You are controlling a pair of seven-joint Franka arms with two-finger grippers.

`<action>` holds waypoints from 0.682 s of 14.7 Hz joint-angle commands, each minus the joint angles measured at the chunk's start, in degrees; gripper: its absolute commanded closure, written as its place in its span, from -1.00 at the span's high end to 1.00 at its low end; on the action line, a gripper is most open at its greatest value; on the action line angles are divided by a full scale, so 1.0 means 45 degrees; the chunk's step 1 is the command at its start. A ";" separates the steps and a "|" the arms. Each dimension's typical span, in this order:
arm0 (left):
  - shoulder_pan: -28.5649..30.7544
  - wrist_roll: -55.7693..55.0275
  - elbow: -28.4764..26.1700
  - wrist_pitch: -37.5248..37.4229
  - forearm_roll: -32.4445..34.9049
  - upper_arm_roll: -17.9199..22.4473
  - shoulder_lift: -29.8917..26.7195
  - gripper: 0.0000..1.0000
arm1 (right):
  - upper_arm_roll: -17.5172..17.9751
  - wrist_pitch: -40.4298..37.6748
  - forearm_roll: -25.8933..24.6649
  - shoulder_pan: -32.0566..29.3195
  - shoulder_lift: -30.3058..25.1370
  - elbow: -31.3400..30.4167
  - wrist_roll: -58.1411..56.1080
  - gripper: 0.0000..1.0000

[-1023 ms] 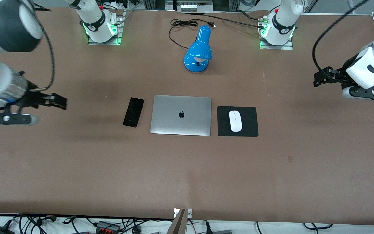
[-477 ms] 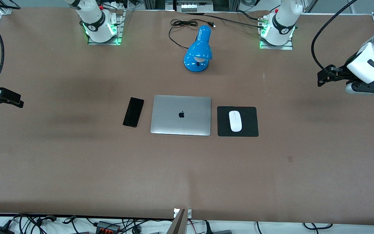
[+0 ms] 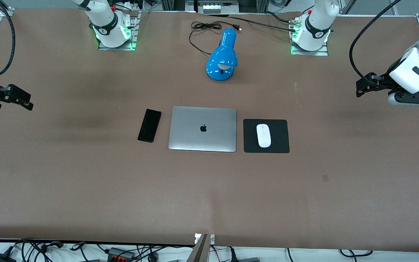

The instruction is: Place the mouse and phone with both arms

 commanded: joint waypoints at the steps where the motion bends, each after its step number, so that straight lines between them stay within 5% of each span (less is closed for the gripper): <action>1: 0.0035 0.0193 -0.0275 0.0125 0.0173 0.0005 -0.0291 1.00 | 0.0012 -0.0371 0.0075 -0.0036 -0.0792 -0.0711 0.0028 1.00; 10: 0.0133 0.0174 -0.0041 0.0105 0.0174 -0.0269 -0.0174 1.00 | -0.0047 -0.0921 0.0173 -0.0076 -0.0636 -0.0165 0.0028 1.00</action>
